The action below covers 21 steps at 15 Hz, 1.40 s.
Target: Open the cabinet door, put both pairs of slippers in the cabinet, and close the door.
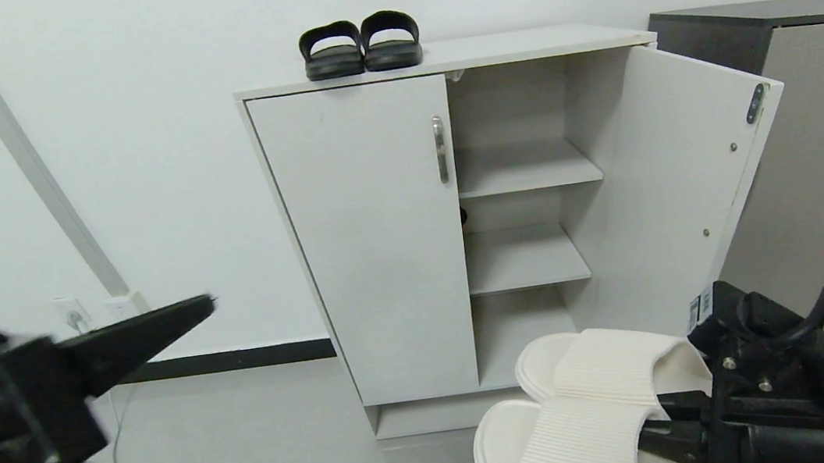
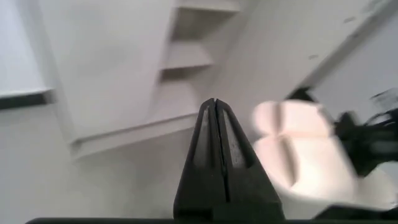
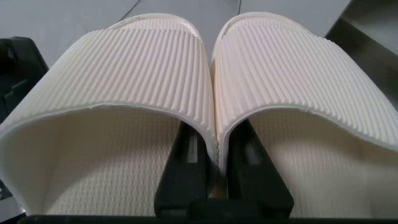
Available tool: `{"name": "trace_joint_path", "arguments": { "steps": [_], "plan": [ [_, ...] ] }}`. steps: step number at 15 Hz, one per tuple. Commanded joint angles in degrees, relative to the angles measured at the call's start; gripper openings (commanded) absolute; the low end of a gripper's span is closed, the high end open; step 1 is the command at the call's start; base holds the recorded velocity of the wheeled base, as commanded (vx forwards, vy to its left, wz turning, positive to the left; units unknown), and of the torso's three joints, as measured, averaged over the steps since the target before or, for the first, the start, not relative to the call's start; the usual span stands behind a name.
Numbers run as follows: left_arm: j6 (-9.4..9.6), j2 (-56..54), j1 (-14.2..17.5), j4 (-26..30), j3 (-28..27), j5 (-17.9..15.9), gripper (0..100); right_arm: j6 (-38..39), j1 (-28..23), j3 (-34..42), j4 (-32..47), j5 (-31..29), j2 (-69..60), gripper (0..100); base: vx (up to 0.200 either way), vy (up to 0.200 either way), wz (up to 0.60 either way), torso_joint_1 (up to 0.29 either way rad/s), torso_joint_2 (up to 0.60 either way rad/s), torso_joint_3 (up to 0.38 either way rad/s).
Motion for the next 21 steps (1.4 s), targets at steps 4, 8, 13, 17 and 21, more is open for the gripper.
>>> {"name": "trace_joint_path", "arguments": {
  "steps": [4, 8, 13, 17, 21],
  "plan": [
    [6.89, -32.9, 15.7, 10.0, 18.2, 13.7, 0, 0.0, -0.1, 0.0, 0.0, -0.1, 0.2, 0, 0.000, 0.000, 0.00, 0.000, 0.00, 0.000],
    [8.56, -43.1, 22.8, 10.4, 27.9, 16.8, 0, -0.1, -0.1, 0.0, 0.0, -0.1, 0.4, 0, 0.000, 0.000, 0.00, 0.000, 0.00, 0.000],
    [12.78, -51.0, 30.8, 9.5, 37.8, 17.0, 0, 0.0, -0.1, -0.2, 0.0, -0.1, 2.0, 0, 0.000, 0.000, 0.00, 0.000, 0.00, 0.000],
    [16.03, -54.8, 30.4, 3.8, 40.6, 6.7, 0, 0.0, -0.1, -0.7, -0.2, -0.1, 3.6, 0, 0.000, 0.000, 0.00, 0.000, 0.00, 0.000],
    [21.04, -54.8, 30.3, 6.1, 40.6, -2.5, 0, 0.6, -0.1, -3.5, -3.5, -5.2, 9.8, 0, 0.000, 0.000, 0.00, 0.000, 0.00, 0.000]
  ]
}}
